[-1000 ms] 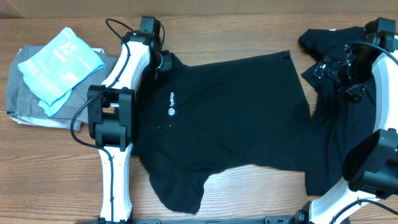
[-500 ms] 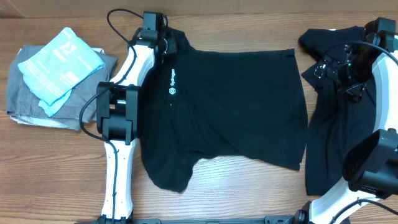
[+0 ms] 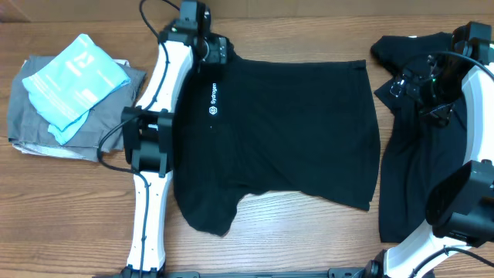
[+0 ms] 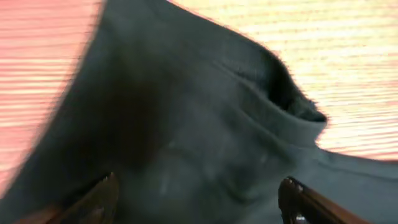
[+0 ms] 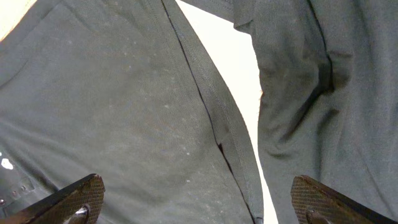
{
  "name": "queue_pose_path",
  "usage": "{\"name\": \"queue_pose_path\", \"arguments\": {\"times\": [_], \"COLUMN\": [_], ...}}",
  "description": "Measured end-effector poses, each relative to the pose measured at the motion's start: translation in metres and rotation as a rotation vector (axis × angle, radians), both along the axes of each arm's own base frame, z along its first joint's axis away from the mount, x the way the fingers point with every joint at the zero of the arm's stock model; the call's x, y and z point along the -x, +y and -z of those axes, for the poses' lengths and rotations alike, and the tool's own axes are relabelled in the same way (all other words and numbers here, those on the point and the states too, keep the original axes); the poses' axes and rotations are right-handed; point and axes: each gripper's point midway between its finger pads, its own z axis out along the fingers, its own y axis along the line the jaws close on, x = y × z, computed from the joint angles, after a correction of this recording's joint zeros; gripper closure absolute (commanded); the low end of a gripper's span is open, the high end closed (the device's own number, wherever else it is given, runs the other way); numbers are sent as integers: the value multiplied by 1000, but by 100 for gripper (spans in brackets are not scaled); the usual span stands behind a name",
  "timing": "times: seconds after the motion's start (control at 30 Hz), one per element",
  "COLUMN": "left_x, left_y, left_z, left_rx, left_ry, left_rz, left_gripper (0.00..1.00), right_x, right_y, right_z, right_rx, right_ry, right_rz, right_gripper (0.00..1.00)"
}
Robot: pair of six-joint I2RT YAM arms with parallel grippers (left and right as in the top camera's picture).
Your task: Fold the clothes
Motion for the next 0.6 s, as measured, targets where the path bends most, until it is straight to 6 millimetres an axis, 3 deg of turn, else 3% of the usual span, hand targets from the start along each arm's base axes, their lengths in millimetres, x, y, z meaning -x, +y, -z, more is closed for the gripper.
{"name": "queue_pose_path", "arguments": {"times": [0.03, 0.07, 0.13, 0.3, 0.4, 0.5, 0.6], "left_x": [9, 14, 26, 62, 81, 89, 87], "left_y": [4, 5, 9, 18, 21, 22, 22], "left_z": [-16, -27, -70, -206, -270, -292, -286], "left_rx": [-1, -1, 5, 38, 64, 72, 69], "left_ry": [20, 24, 2, -174, -296, -340, -324], "left_rz": [-14, -16, -38, -55, -60, -60, -61], "left_gripper": [0, 0, 0, 0, 0, 0, 0], "right_x": [0, 0, 0, 0, 0, 0, 0], "right_y": [0, 0, 0, 0, 0, 0, 0], "right_z": [0, 0, 0, 0, 0, 0, 0], "right_rx": [0, 0, 0, 0, 0, 0, 0], "right_ry": [0, 0, 0, 0, 0, 0, 0], "right_rz": [0, 0, 0, 0, 0, 0, 0], "right_gripper": [0, 0, 0, 0, 0, 0, 0]}}
